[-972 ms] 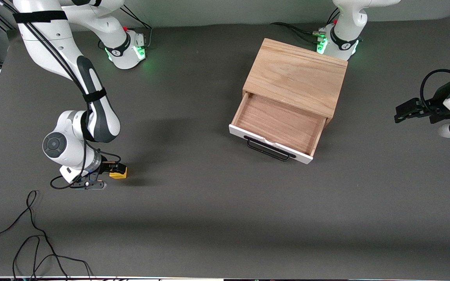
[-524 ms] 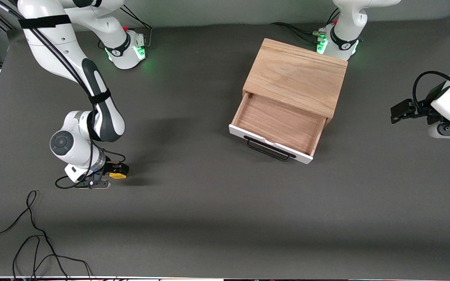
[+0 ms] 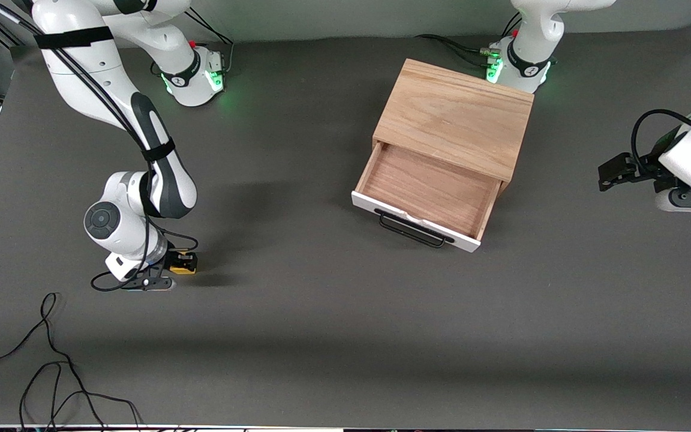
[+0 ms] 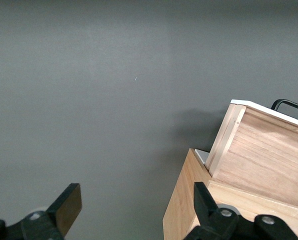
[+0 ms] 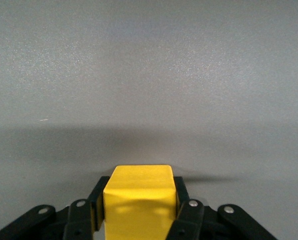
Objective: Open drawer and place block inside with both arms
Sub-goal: 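Lift the yellow cube and carry it over the open drawer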
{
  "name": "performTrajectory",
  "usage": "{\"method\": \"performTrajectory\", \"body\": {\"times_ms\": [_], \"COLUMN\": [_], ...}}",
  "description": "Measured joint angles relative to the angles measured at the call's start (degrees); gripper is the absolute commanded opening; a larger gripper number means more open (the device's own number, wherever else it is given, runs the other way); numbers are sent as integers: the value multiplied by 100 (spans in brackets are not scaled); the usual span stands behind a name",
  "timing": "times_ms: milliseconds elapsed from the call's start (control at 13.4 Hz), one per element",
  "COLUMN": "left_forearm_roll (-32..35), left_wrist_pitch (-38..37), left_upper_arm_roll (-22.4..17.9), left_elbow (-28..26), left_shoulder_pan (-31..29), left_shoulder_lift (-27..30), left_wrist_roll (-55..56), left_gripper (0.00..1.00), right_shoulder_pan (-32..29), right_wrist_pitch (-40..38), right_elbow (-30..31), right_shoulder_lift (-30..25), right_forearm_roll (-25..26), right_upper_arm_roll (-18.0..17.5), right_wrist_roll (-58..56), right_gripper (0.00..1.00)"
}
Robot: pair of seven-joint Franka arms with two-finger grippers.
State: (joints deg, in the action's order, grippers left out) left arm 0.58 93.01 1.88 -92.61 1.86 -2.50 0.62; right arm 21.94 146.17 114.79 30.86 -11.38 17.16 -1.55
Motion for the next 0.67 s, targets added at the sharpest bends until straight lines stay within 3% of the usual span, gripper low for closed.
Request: {"method": "performTrajectory", "body": {"times_ms": [150, 374, 673], "left_forearm_roll": [0, 0, -1], "left_wrist_pitch": [0, -3, -5], "left_upper_arm_roll": [-3, -6, -10], "left_elbow": [0, -5, -23], "left_shoulder_pan": [0, -1, -2], "left_shoulder_lift": [0, 0, 0], "left_wrist_roll": [-1, -5, -96], "left_gripper": [100, 100, 100], "right_shoulder_pan": [0, 1, 5], "right_wrist_pitch": [0, -87, -1271], "right_elbow": [-12, -62, -650], "right_shoulder_lift": [-1, -44, -393], "right_forearm_roll": [-1, -4, -13], "right_upper_arm_roll": [0, -3, -3], "right_wrist_roll": [0, 0, 0], "right_gripper": [13, 12, 12]}}
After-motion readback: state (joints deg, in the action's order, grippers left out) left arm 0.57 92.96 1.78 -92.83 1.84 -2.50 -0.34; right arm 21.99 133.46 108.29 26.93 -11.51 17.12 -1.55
